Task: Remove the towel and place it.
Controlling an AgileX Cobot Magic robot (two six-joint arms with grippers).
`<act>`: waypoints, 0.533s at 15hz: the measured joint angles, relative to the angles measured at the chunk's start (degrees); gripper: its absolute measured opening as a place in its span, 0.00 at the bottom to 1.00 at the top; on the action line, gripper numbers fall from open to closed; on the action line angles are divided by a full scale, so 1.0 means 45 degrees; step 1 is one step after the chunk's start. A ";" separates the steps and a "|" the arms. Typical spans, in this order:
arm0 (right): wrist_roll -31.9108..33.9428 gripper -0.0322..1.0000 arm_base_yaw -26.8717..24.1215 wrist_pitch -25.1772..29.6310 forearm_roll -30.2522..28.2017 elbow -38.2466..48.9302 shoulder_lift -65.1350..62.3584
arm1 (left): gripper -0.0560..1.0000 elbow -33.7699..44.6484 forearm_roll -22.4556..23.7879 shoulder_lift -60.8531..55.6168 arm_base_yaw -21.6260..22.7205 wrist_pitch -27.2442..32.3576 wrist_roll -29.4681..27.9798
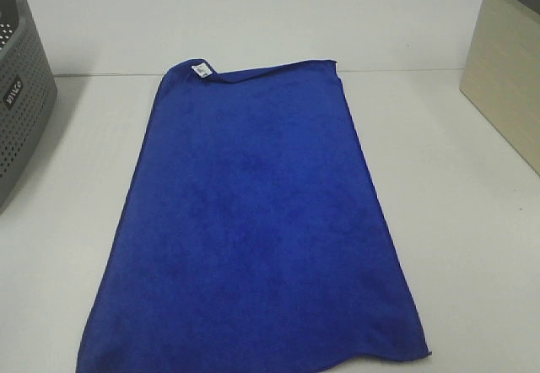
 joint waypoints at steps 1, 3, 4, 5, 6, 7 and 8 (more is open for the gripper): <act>0.0000 0.75 0.0000 0.0013 0.0000 0.0267 -0.0153 | 0.70 0.0293 -0.0471 -0.0420 0.0000 0.0102 0.0395; -0.0382 0.75 0.0000 0.0000 0.0013 0.0955 -0.0153 | 0.70 0.0955 -0.1388 -0.0509 0.0000 0.0306 0.1120; -0.0611 0.75 0.0000 -0.0216 0.0051 0.1261 -0.0153 | 0.70 0.1286 -0.1655 -0.0522 0.0000 0.0153 0.1273; -0.0675 0.75 0.0000 -0.0891 0.0064 0.1439 -0.0153 | 0.70 0.1477 -0.1783 -0.0522 0.0000 -0.0407 0.1350; -0.0675 0.75 0.0000 -0.1324 0.0051 0.1604 -0.0153 | 0.70 0.1693 -0.1808 -0.0522 0.0000 -0.0777 0.1350; -0.0675 0.75 0.0000 -0.1350 0.0038 0.1681 -0.0153 | 0.70 0.1770 -0.1808 -0.0522 0.0000 -0.0789 0.1350; -0.0675 0.75 0.0000 -0.1337 0.0000 0.1744 -0.0153 | 0.70 0.1808 -0.1808 -0.0522 0.0000 -0.0789 0.1299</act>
